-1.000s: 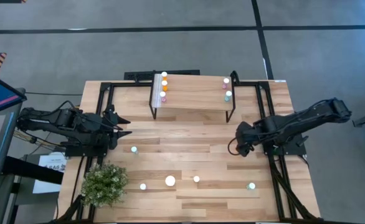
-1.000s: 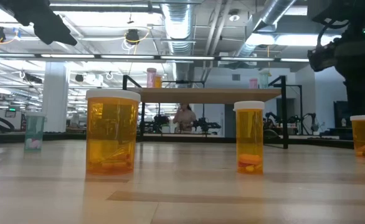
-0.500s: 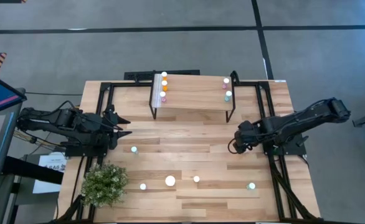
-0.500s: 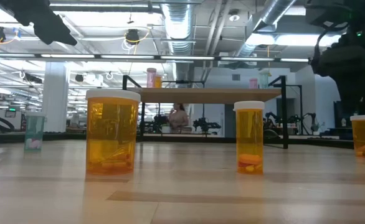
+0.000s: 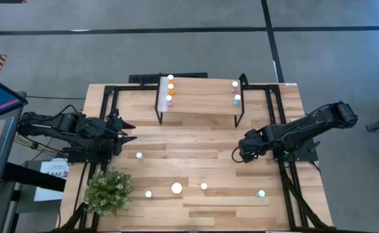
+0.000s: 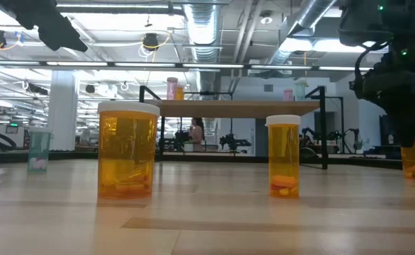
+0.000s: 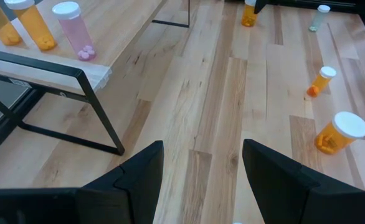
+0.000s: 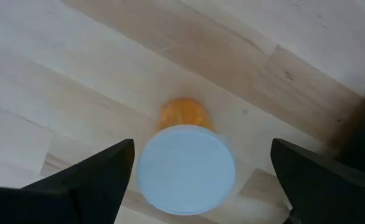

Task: Pick and place medicine bottles onto shelf by color
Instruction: Put the top large orange pill bottle on the shelf

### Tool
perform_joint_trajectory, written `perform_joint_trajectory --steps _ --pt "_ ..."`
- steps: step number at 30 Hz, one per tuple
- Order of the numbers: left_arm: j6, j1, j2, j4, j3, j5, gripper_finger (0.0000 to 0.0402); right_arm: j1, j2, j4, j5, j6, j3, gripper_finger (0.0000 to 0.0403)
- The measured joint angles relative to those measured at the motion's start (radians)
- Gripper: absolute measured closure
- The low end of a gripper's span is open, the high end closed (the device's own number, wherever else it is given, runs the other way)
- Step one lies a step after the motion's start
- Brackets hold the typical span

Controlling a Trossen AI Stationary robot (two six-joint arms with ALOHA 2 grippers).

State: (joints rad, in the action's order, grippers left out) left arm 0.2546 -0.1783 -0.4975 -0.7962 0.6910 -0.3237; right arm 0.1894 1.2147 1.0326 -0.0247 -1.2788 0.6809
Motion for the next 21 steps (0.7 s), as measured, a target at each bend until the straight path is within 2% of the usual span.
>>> perform_joint_trajectory --steps 8,21 --pt "0.0 0.0 0.0 0.0 0.0 -0.001 0.0196 0.0 0.001 -0.017 0.0 0.004 0.0 0.0022" --pt "0.0 0.0 0.0 0.0 0.0 -0.002 0.0196 0.0 0.001 -0.021 0.0 0.004 0.0 0.0115"
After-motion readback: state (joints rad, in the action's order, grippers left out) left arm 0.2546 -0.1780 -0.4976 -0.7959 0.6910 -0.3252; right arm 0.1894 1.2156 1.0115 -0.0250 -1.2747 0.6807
